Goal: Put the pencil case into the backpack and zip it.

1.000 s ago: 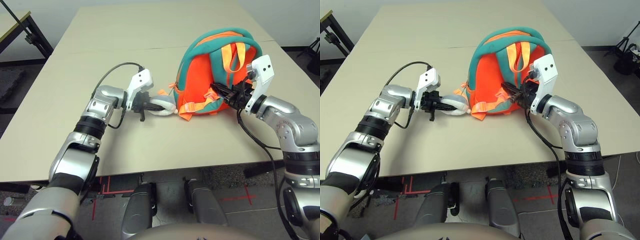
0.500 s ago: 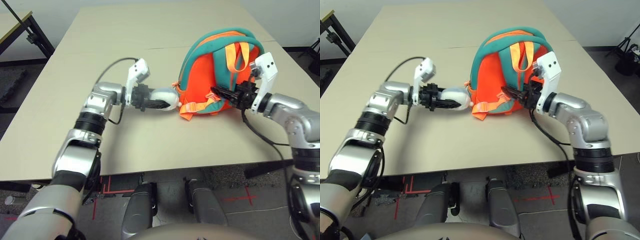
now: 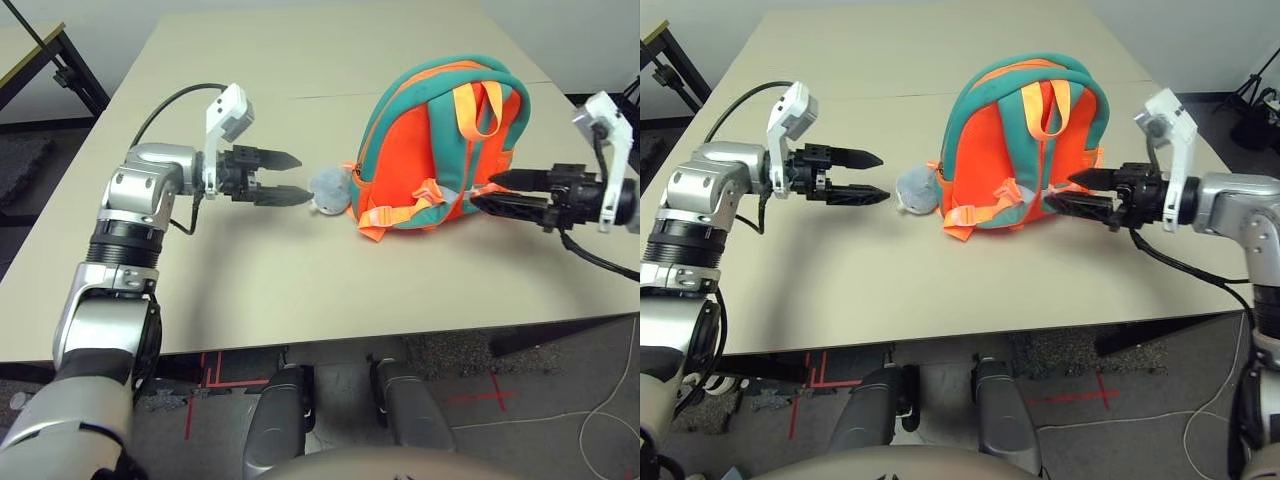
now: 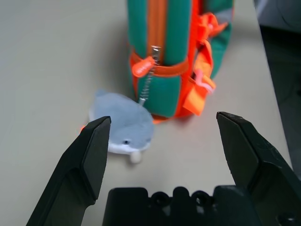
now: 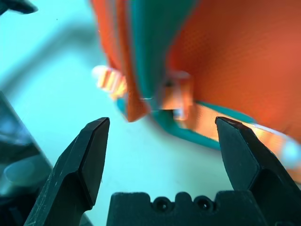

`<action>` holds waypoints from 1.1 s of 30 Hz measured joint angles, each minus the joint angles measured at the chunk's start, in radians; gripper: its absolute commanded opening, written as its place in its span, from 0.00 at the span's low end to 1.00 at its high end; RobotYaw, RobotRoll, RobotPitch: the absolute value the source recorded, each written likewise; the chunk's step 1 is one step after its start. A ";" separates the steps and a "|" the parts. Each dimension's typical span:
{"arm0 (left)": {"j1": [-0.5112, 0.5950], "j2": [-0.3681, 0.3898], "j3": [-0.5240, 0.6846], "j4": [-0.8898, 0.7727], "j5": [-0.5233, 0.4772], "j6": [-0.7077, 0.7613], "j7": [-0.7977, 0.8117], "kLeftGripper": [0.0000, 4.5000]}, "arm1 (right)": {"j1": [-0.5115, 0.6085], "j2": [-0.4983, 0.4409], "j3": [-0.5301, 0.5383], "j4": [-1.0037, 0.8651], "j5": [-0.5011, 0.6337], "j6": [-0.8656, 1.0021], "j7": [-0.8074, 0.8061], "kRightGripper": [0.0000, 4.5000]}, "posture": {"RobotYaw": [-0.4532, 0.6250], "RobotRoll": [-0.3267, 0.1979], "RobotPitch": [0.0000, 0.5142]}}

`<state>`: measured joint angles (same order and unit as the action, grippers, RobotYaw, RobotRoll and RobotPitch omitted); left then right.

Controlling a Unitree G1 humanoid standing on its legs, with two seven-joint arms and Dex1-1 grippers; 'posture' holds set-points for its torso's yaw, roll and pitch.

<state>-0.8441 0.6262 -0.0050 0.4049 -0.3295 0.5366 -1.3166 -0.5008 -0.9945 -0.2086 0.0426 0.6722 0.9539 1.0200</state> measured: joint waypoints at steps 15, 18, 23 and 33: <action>0.253 -0.148 0.341 -0.044 -0.073 -0.159 0.530 1.00 | 0.036 0.287 -0.173 0.238 -0.215 -0.383 -0.483 0.99 | 0.30 0.62 0.31; 0.309 -0.188 0.387 -0.087 -0.084 -0.206 0.623 1.00 | 0.059 0.346 -0.202 0.242 -0.229 -0.478 -0.536 0.99 | 0.31 0.62 0.32; 0.410 -0.224 0.428 -0.141 -0.100 -0.259 0.717 1.00 | 0.062 0.392 -0.251 0.312 -0.261 -0.648 -0.618 0.99 | 0.32 0.62 0.32; 0.454 -0.236 0.477 -0.111 -0.101 -0.414 0.834 1.00 | 0.034 0.434 -0.275 0.511 -0.302 -0.847 -0.693 0.99 | 0.33 0.62 0.37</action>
<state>-0.3900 0.3906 0.4723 0.2942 -0.4308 0.1228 -0.4825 -0.4669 -0.5607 -0.4831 0.5537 0.3703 0.1069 0.3268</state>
